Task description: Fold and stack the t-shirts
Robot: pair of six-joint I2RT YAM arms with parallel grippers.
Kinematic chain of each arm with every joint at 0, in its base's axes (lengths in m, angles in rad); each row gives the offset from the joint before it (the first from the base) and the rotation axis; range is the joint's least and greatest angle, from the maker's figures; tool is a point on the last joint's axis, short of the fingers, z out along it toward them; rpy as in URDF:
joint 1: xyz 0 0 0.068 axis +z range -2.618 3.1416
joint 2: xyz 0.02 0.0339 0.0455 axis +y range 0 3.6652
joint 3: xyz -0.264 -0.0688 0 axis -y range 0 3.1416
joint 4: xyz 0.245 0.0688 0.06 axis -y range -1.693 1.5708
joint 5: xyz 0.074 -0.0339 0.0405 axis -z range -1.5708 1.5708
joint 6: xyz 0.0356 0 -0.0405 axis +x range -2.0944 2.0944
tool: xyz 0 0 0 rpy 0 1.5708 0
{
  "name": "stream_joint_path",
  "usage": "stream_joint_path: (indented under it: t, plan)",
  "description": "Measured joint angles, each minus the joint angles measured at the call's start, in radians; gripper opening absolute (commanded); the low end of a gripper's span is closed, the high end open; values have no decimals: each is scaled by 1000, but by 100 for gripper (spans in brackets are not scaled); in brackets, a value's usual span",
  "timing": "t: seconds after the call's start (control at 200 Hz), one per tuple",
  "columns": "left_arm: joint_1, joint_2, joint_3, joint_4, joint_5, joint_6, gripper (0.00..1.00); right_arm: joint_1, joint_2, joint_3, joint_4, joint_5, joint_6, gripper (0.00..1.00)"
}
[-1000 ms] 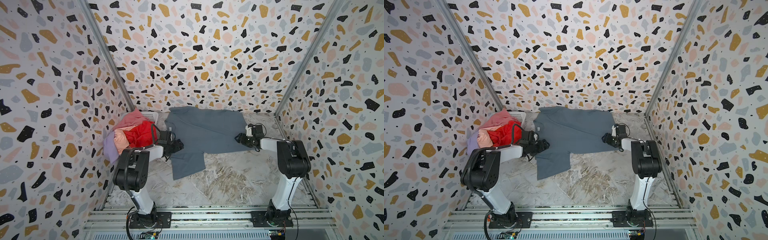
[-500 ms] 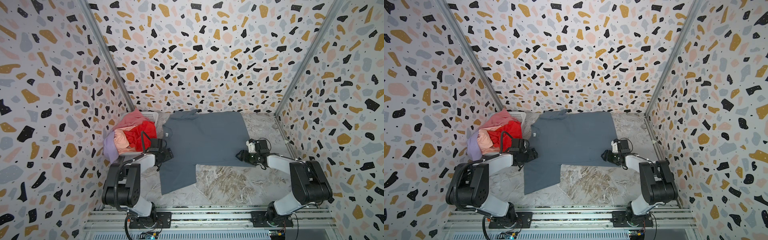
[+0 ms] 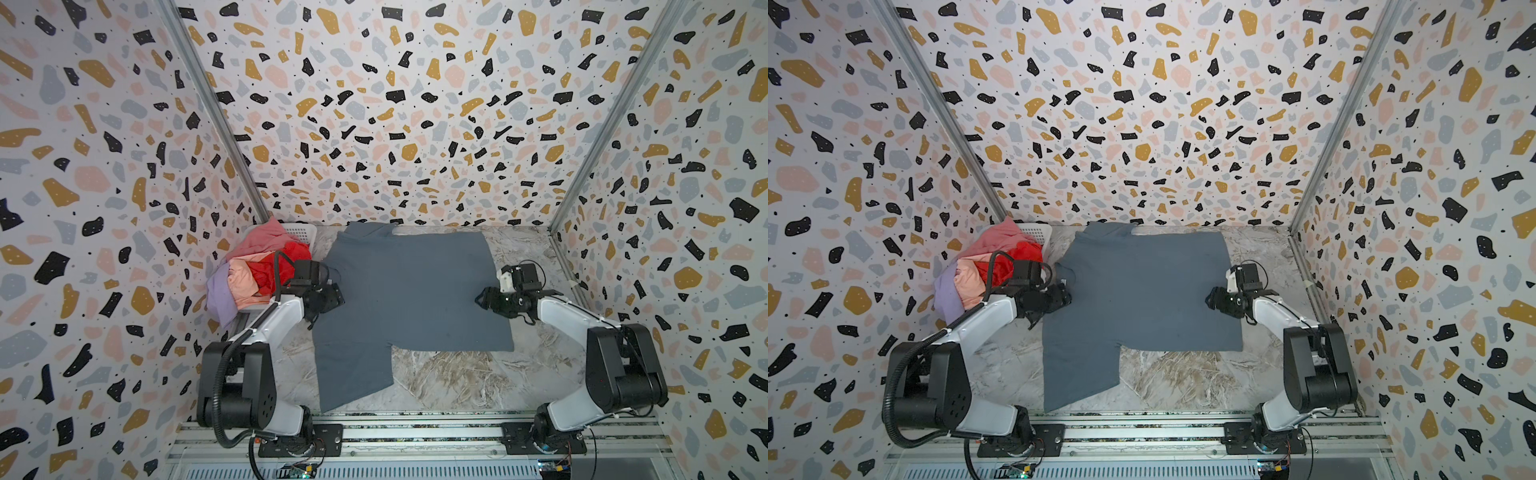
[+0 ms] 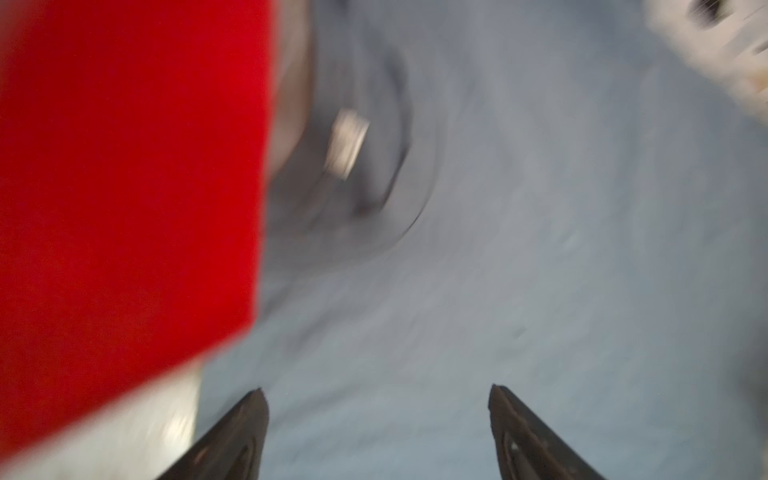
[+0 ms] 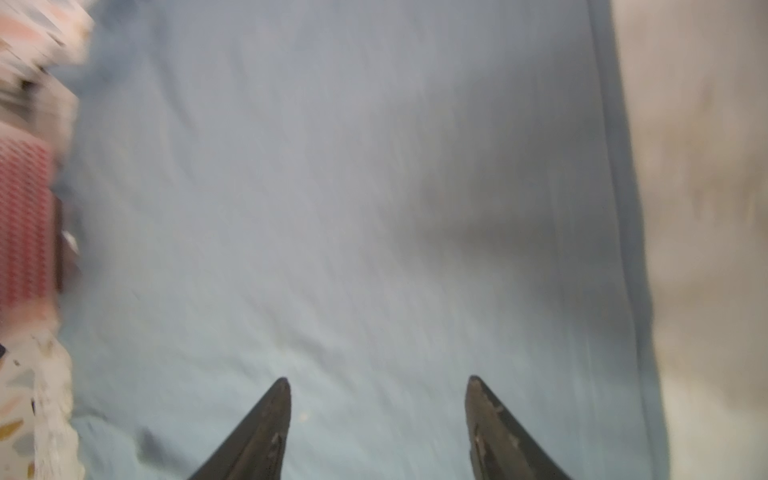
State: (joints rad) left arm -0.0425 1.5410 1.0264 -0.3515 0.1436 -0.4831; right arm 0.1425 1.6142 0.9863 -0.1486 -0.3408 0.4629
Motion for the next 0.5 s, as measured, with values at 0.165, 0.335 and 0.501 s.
stream_joint_path:
  t: [0.165, 0.335, 0.501]
  plan:
    - [-15, 208, 148, 96, 62, -3, 83, 0, 193, 200, 103, 4, 15, 66]
    - [-20, 351, 175, 145, 100, -19, 83, 0, 346, 257, 141, 5, 34, 66]
    - [-20, 370, 156, 163, 93, -30, 82, -1, 373, 222, 153, 4, 29, 66]
